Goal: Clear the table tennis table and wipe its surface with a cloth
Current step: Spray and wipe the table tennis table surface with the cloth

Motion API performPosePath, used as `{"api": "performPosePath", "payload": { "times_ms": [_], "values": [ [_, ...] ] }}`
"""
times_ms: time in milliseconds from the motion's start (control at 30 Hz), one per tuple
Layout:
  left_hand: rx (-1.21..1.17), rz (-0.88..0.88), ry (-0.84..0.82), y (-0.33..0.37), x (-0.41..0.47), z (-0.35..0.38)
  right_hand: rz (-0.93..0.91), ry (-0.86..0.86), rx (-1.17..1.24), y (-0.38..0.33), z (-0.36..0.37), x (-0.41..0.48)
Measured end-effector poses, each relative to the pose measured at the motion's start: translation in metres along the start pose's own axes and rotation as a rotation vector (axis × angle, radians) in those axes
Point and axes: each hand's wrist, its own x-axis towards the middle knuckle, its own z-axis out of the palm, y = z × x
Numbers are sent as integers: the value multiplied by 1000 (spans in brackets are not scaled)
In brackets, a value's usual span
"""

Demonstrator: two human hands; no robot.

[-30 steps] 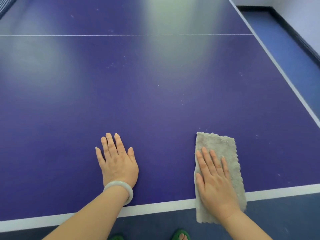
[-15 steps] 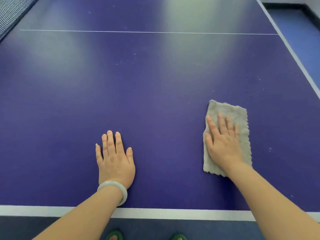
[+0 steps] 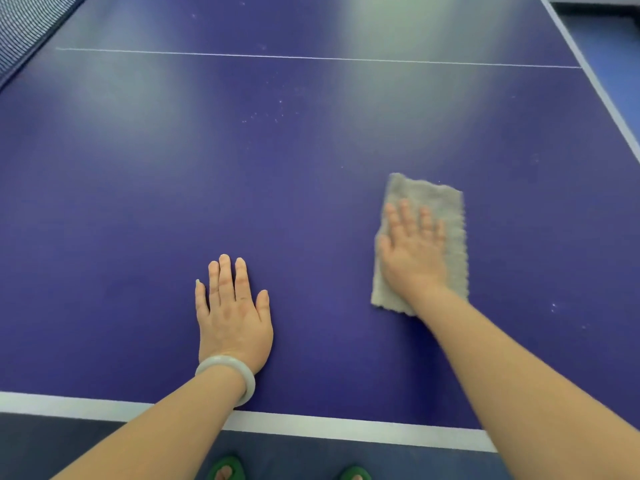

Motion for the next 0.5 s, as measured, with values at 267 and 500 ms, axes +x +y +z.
{"api": "performPosePath", "payload": {
  "times_ms": [267,500],
  "values": [
    [-1,4,-8,0,0,-1,104,89,33,-51,23,-72],
    [-8,-3,-12,-1,0,0,-334,6,-36,-80,22,-54]
  ]
}}
